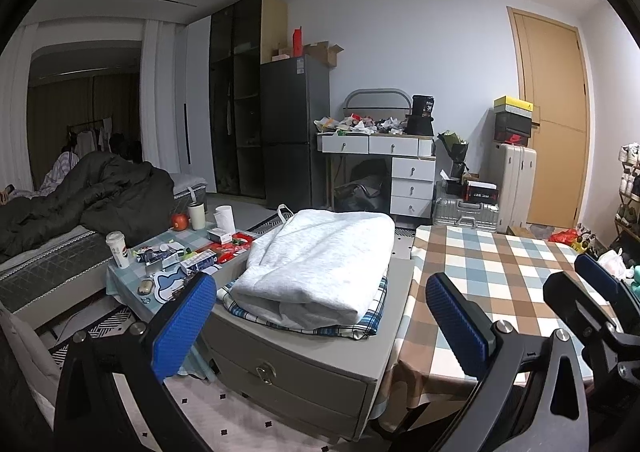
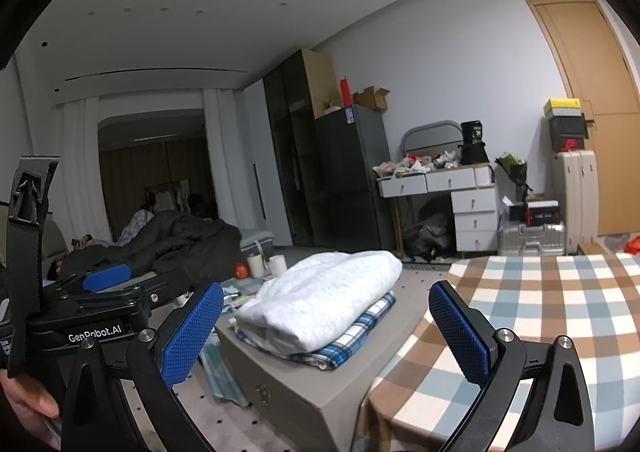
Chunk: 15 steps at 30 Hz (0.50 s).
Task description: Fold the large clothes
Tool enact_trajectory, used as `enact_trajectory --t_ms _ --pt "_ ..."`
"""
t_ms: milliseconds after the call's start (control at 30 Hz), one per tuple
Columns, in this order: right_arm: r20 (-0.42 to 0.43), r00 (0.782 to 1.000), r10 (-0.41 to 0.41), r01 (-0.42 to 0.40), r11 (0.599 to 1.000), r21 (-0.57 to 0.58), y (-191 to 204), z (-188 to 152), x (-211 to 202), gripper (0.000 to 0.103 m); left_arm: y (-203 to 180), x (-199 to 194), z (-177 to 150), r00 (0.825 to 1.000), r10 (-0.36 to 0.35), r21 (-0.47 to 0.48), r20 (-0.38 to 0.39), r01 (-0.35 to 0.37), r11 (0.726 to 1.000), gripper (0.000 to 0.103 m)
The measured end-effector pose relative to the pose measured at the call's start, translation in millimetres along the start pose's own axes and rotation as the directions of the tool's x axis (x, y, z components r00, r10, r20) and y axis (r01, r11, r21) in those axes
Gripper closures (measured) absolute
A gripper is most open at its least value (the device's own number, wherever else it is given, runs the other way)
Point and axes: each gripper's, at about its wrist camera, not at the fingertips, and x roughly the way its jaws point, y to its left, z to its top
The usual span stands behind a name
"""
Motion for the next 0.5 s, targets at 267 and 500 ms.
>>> enact_trajectory --t_ms 267,500 --pt "0.009 1.000 0.002 -0.002 1.000 -0.012 5.0 -0.8 -1.4 0.000 -0.8 -0.4 0.4 1.000 0.003 0.000 0.001 -0.003 1.000 0.001" --pt "0.009 1.000 0.003 -0.003 1.000 -0.017 7.9 -2.7 -0.4 0.000 -3.2 -0.6 -0.3 1.000 -0.002 0.006 -0.006 0.002 1.000 0.001"
